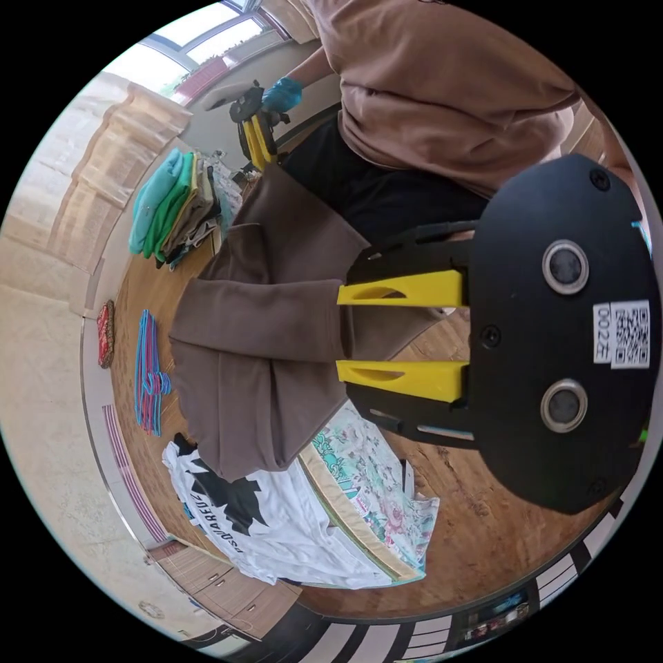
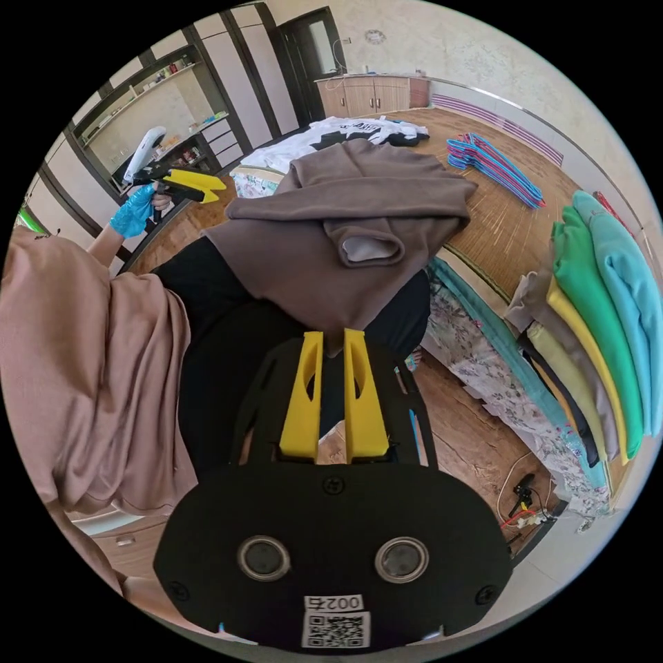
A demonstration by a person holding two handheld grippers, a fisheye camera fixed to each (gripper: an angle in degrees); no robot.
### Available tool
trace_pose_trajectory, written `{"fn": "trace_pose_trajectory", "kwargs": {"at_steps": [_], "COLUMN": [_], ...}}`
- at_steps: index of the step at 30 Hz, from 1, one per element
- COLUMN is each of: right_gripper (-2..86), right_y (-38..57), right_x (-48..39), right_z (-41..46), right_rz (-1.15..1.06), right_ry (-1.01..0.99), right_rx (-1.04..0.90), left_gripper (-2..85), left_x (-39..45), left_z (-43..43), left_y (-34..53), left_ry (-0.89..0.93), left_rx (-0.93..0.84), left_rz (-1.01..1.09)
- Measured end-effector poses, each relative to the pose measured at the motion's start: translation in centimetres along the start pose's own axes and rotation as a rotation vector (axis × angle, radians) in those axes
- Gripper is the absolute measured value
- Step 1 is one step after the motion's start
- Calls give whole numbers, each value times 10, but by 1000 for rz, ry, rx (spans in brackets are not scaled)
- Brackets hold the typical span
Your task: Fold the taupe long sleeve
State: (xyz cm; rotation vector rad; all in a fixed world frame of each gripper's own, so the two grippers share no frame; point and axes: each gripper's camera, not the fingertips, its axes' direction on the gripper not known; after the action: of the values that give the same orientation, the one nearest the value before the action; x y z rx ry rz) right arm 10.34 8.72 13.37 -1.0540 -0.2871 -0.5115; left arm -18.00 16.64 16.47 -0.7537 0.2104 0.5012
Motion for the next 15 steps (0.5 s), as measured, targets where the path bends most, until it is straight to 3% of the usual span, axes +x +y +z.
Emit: {"fn": "trace_pose_trajectory", "kwargs": {"at_steps": [7, 15], "right_gripper": [-7, -3], "right_y": [26, 42], "right_x": [-25, -48], "right_z": [-25, -25], "right_rz": [62, 79], "right_ry": [160, 201], "right_rx": [84, 54], "left_gripper": [89, 85], "left_x": [14, 24], "left_z": [27, 58], "left_y": [73, 143], "left_ry": [-7, -2], "left_rx": [-123, -165], "left_rz": [48, 37]}}
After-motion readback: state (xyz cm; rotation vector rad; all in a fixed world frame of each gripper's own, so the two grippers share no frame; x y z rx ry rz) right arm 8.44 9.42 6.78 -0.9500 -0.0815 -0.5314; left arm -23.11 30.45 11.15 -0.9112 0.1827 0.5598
